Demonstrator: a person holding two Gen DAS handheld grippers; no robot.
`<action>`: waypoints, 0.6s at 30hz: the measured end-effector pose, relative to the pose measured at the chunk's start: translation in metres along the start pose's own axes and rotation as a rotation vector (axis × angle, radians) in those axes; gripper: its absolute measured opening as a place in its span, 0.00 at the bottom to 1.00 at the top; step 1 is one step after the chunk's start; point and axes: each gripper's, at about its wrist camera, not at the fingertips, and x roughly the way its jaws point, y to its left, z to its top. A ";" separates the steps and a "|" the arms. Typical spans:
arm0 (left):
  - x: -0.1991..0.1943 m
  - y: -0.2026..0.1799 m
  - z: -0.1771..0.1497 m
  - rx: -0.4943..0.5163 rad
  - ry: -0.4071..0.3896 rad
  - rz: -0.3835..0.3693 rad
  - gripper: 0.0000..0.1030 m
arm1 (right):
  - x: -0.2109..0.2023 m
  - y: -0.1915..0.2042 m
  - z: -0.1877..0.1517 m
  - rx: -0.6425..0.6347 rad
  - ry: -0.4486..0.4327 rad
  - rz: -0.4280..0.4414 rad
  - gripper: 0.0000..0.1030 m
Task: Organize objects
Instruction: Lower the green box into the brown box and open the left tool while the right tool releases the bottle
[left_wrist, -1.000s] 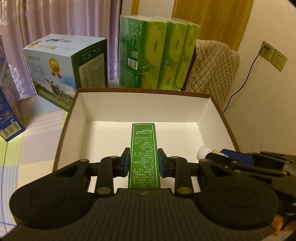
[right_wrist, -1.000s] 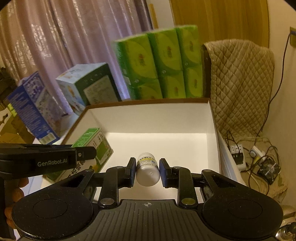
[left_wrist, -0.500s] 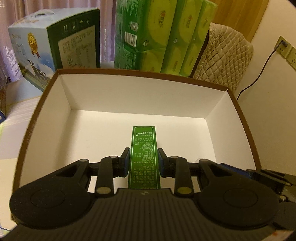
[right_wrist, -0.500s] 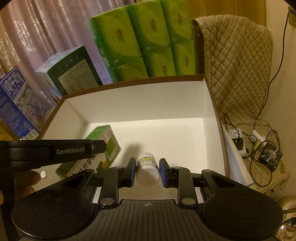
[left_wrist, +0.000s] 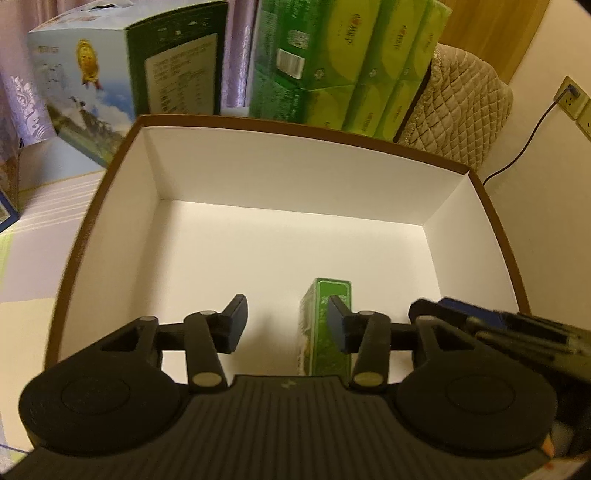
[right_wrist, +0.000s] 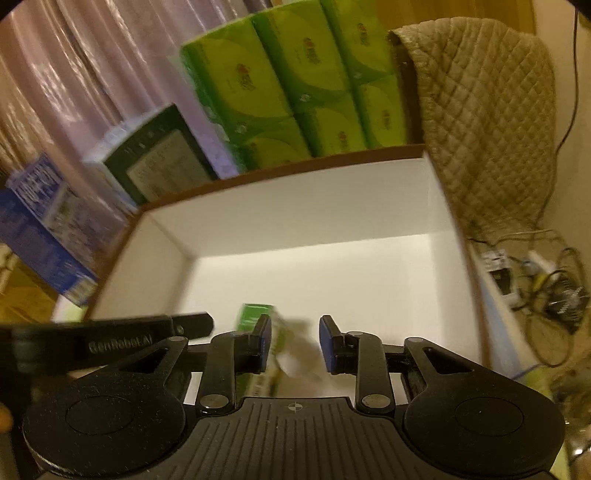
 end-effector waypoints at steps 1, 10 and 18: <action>-0.003 0.001 0.000 0.003 -0.002 0.004 0.44 | -0.002 0.000 0.000 0.014 -0.009 0.004 0.37; -0.038 0.012 -0.012 0.019 -0.015 -0.006 0.60 | -0.036 0.001 -0.003 0.026 -0.038 -0.014 0.55; -0.069 0.014 -0.027 0.021 -0.023 -0.003 0.68 | -0.069 0.004 -0.020 0.030 -0.043 -0.024 0.61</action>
